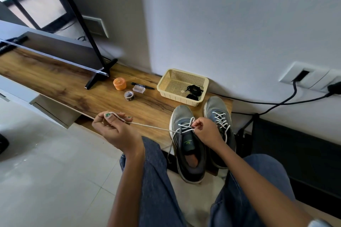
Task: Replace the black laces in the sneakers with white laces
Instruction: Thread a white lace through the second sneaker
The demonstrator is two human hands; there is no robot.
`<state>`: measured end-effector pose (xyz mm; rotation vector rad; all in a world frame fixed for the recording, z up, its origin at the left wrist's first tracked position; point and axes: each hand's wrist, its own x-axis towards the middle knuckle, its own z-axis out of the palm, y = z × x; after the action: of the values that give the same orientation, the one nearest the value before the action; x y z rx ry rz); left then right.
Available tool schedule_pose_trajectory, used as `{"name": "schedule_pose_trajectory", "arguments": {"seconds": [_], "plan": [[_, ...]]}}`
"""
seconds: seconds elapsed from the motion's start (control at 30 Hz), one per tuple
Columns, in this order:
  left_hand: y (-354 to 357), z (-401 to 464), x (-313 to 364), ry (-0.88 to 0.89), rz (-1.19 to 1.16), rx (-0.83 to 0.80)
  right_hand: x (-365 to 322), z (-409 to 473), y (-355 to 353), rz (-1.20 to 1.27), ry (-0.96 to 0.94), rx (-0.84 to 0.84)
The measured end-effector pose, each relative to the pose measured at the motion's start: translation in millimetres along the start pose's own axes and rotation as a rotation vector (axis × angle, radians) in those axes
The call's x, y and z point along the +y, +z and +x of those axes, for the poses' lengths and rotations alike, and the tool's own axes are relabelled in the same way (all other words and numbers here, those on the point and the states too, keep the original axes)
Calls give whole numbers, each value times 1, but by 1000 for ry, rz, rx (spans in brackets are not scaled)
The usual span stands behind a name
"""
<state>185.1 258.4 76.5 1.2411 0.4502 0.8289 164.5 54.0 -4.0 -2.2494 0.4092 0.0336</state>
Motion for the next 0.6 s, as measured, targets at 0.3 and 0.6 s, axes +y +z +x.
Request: {"name": "schedule_pose_trajectory", "arguments": {"seconds": [0.3, 0.6], "plan": [[-2, -9, -50, 284, 1278, -744, 5, -17, 8, -17, -41, 89], [18, -44, -91, 10, 1287, -1194, 9, -31, 13, -44, -62, 136]]}}
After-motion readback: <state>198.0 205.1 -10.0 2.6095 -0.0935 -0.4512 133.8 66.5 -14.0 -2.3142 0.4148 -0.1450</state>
